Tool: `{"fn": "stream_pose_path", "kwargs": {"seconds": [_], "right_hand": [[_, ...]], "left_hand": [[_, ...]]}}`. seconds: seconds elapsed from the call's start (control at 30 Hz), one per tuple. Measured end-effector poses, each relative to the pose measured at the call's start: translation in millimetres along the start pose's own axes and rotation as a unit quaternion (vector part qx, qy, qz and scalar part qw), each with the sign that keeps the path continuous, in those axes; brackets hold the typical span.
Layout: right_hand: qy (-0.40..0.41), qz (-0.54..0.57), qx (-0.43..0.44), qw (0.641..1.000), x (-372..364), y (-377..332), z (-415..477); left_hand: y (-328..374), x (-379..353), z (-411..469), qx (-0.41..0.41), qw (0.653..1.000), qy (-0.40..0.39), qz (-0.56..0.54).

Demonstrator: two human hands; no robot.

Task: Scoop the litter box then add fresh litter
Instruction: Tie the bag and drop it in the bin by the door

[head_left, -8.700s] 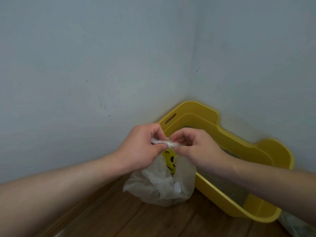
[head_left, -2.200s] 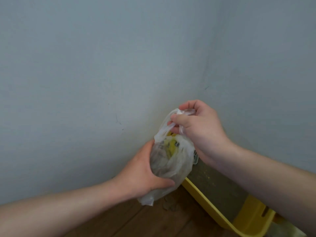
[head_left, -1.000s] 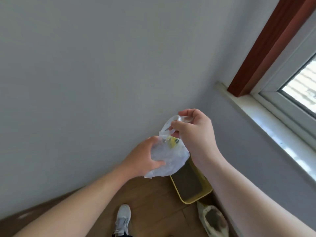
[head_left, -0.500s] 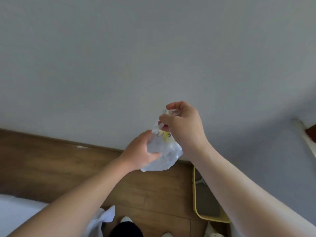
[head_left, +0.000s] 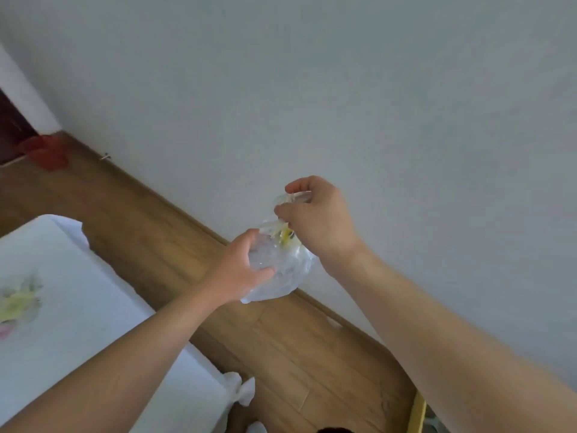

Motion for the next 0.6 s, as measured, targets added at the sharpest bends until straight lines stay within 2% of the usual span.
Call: {"fn": "stream_pose_path", "kwargs": {"seconds": [0.3, 0.6], "right_hand": [[-0.139, -0.05, 0.06, 0.987, -119.9, -36.1, 91.4], [-0.298, -0.055, 0.128, 0.944, -232.1, -85.7, 177.8]], "left_hand": [[-83.7, 87.9, 26.0, 0.113, 0.985, 0.131, 0.005], [-146.6, 153.7, 49.1, 0.225, 0.925, 0.304, -0.04]]}}
Point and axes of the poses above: each hand's wrist, its own z-axis towards the middle knuckle, its own x-axis out of the back of the hand, y = z × x, the point moved 7 cm from there along z, towards the middle knuckle, and after that the axes turned 1 degree about -z, right-handed, at the moved point
